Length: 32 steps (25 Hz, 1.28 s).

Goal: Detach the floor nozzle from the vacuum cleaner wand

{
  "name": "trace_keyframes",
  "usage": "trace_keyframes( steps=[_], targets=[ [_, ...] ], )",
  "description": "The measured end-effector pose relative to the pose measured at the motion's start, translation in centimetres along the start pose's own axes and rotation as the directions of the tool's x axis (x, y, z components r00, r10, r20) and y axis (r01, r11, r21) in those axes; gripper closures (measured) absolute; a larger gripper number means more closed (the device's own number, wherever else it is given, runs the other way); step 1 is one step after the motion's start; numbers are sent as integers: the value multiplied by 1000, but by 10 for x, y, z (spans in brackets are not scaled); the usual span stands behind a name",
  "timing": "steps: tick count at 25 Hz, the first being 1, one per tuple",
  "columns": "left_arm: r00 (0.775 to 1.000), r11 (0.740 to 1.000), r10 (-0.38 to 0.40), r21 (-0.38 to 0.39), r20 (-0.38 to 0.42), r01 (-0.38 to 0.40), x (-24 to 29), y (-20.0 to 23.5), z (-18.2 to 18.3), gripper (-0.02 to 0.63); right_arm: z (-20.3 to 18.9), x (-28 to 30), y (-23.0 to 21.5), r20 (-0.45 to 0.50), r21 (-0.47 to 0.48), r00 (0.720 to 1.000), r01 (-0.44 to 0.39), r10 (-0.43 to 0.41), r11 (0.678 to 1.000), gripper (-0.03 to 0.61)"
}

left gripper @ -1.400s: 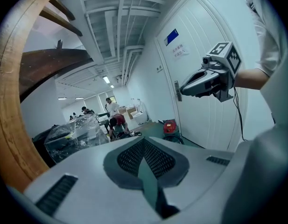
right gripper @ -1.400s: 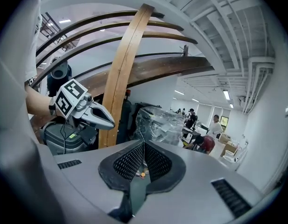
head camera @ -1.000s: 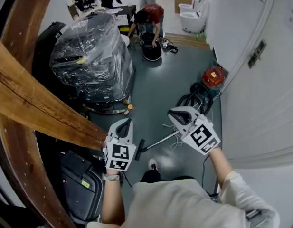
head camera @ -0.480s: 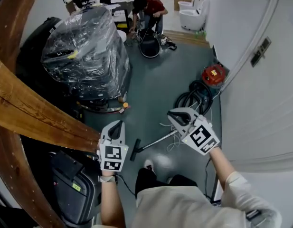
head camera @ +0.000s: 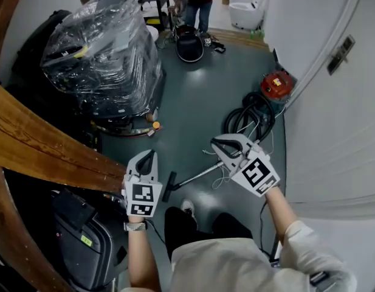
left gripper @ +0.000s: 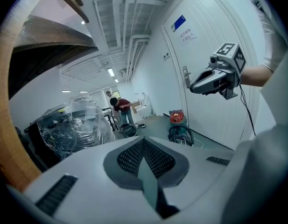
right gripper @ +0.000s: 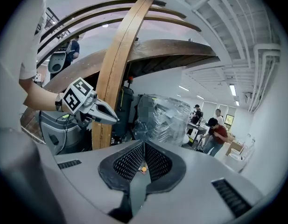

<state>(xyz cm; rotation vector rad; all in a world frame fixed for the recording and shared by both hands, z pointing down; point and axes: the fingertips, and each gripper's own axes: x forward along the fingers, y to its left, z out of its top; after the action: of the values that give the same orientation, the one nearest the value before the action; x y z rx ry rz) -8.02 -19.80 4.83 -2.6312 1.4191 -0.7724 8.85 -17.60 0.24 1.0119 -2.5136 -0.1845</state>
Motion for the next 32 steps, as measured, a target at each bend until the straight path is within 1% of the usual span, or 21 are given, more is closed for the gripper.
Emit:
trace_keyframes(
  steps=[5, 9, 14, 20, 26, 32],
  targets=[
    [1000, 999, 3, -35, 11, -3, 26, -2, -30, 615, -35, 20, 0, -6, 15, 1000, 11, -11, 1000, 548],
    [1000, 999, -6, -37, 5, 6, 44, -6, -57, 615, -63, 35, 4, -11, 27, 1000, 17, -17, 999, 548],
    [1000, 1000, -20, -18, -5, 20, 61, -9, -83, 615, -90, 53, 9, -9, 37, 1000, 11, -10, 999, 548],
    [999, 1000, -19, -18, -26, 18, 82, -10, -129, 615, -128, 73, 15, -10, 40, 1000, 13, -12, 999, 548],
    [999, 1000, -25, -4, -37, 25, 105, -19, -171, 615, -177, 90, 23, -27, 33, 1000, 7, -6, 999, 548],
    [999, 1000, -18, 8, -28, 18, 128, -35, -222, 615, -226, 106, 37, -18, 3, 1000, -1, 1, 1000, 548]
  ],
)
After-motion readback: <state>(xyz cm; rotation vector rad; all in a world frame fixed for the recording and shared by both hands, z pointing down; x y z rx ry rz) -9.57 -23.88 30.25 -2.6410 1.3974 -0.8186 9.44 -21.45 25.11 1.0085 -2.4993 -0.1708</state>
